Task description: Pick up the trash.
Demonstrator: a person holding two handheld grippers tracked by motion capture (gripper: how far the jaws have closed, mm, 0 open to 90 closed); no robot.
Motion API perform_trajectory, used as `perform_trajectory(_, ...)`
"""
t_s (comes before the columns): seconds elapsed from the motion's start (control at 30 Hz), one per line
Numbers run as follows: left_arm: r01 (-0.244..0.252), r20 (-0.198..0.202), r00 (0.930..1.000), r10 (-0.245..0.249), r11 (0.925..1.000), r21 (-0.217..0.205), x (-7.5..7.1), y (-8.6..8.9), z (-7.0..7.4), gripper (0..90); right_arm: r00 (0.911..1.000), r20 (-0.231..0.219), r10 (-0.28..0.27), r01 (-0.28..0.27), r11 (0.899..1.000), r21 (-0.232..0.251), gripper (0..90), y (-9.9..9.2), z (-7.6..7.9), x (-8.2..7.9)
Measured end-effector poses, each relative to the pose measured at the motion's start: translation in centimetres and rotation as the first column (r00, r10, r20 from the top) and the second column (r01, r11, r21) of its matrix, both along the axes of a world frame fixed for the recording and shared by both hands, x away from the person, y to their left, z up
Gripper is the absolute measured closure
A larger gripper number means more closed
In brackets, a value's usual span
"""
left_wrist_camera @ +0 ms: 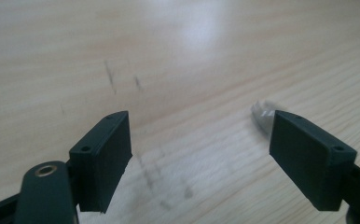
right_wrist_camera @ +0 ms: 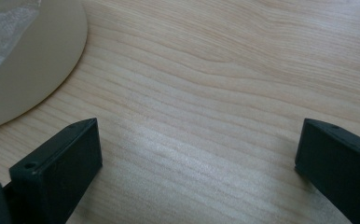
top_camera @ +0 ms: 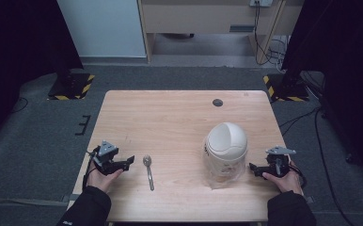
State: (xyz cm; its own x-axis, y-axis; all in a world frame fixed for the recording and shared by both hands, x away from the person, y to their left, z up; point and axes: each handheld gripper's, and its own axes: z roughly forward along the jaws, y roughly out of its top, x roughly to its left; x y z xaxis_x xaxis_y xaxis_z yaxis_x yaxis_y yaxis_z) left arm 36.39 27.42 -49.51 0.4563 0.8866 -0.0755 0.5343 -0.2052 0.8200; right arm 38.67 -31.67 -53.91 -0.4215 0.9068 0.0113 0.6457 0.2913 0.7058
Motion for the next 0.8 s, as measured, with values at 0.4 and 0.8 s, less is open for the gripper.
perform_trajectory(0.4,0.061,0.185,0.9818,-0.042,0.9932,-0.099,-1.1,-0.8,3.8,21.6,0.9998,0.002,0.018,-0.018,1.000,-0.002,0.8,-0.1,0.0,-0.5)
perform_trajectory(0.8,0.184,0.290,0.9466,-0.141,0.9747,-0.127,-1.4,-3.6,6.9,19.7,0.9998,0.002,0.019,-0.019,1.000,-0.003,0.8,-0.1,0.0,-0.5)
